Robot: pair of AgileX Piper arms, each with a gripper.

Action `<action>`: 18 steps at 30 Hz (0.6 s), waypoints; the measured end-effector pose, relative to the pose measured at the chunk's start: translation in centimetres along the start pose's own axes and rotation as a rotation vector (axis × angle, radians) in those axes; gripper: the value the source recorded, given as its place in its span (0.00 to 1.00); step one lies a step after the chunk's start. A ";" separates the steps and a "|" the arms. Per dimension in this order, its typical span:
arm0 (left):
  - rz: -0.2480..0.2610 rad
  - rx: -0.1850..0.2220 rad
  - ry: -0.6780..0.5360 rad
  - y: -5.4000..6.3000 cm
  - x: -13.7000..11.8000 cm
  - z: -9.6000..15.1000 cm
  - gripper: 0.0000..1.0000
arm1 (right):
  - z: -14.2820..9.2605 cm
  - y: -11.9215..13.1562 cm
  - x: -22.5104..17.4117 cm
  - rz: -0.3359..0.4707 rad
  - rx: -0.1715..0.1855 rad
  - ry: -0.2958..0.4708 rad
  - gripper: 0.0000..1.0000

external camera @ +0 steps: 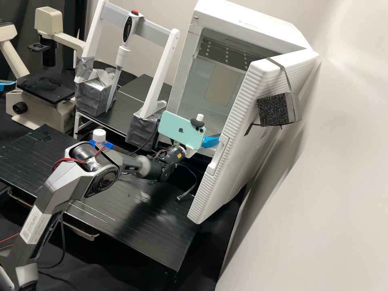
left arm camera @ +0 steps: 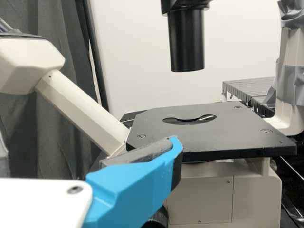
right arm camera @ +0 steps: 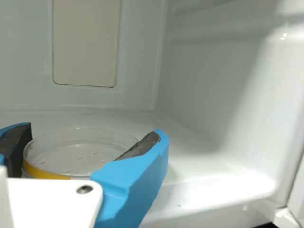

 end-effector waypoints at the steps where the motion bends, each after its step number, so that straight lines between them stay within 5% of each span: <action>1: 0.000 0.000 0.000 0.0 0.0 0.0 1.00 | 0.1 0.0 0.0 0.000 0.000 -0.002 1.00; 9: 0.000 0.000 0.000 0.0 0.0 0.0 1.00 | 0.2 -0.1 0.1 -0.028 0.058 0.022 1.00; 17: 0.000 0.000 0.000 0.0 0.0 0.0 1.00 | -0.1 0.1 0.4 -0.079 0.079 0.050 1.00; 18: 0.000 0.000 0.000 0.0 0.0 0.0 1.00 | -0.2 0.1 0.4 -0.082 0.080 0.052 0.00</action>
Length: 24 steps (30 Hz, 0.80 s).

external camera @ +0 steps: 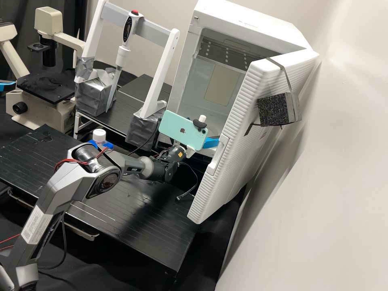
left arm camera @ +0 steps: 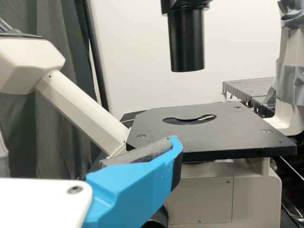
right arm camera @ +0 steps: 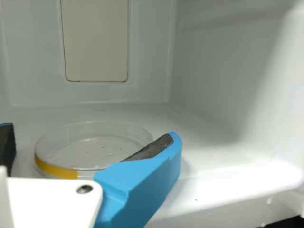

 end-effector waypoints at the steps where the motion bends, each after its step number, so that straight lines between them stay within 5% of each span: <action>1: 0.000 0.000 0.000 0.0 0.0 0.0 1.00 | 0.0 0.0 0.0 0.000 -0.001 -0.001 0.00; 24: 0.000 0.000 0.000 0.0 0.0 0.0 1.00 | 0.2 0.2 0.0 -0.004 -0.007 -0.004 0.00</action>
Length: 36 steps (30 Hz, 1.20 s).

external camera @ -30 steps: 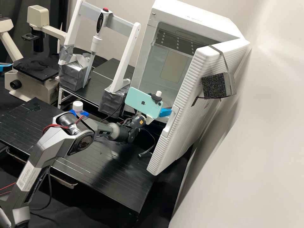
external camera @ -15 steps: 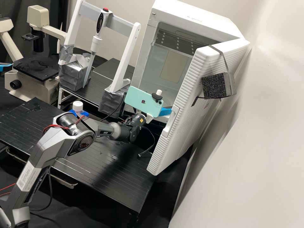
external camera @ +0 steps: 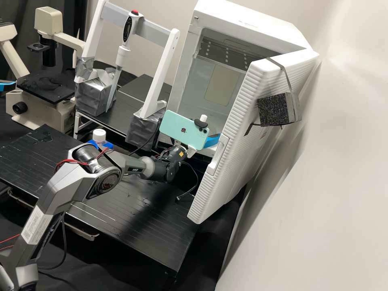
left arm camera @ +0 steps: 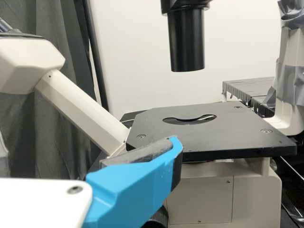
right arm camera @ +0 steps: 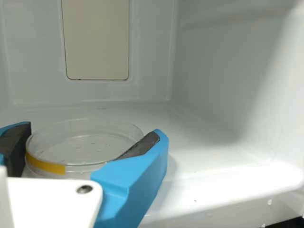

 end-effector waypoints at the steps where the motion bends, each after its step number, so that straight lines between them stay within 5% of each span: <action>1: 0.000 0.000 0.000 0.0 0.0 0.0 1.00 | 0.0 0.0 0.0 0.000 0.000 0.000 0.00; 15: 0.000 0.000 0.000 0.0 0.0 0.0 1.00 | 0.1 0.4 -0.4 0.001 0.010 -0.004 0.00; 23: 0.000 0.000 0.000 0.0 0.0 0.0 1.00 | 1.0 2.8 -3.0 0.036 0.023 -0.049 0.00; 36: 0.000 0.000 0.000 0.0 0.0 0.0 1.00 | 0.7 4.7 -9.7 0.152 0.067 0.069 0.00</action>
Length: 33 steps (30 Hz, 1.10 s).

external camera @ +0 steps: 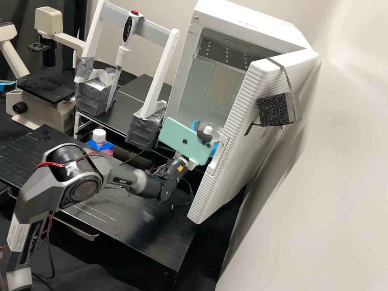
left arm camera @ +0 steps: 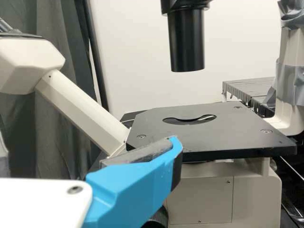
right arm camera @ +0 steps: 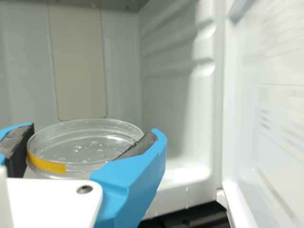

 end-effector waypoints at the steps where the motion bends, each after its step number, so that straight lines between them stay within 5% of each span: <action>1: 0.000 0.000 0.000 0.0 0.0 0.0 1.00 | 0.0 0.0 -0.8 0.005 0.006 0.005 0.00; 10: 0.000 0.000 0.000 0.0 0.0 0.0 1.00 | -0.3 -1.2 -7.8 0.015 0.037 0.005 0.00; 19: 0.000 0.000 0.000 0.0 0.0 0.0 1.00 | -2.6 -5.1 -13.6 -0.190 0.023 0.012 0.00; 23: 0.000 0.000 0.000 0.0 0.0 0.0 1.00 | -4.5 -7.2 -15.5 -0.270 0.026 0.060 0.00; 33: 0.000 0.000 0.000 0.0 0.0 0.0 1.00 | -9.2 -10.7 -18.7 -0.394 -0.044 0.249 0.00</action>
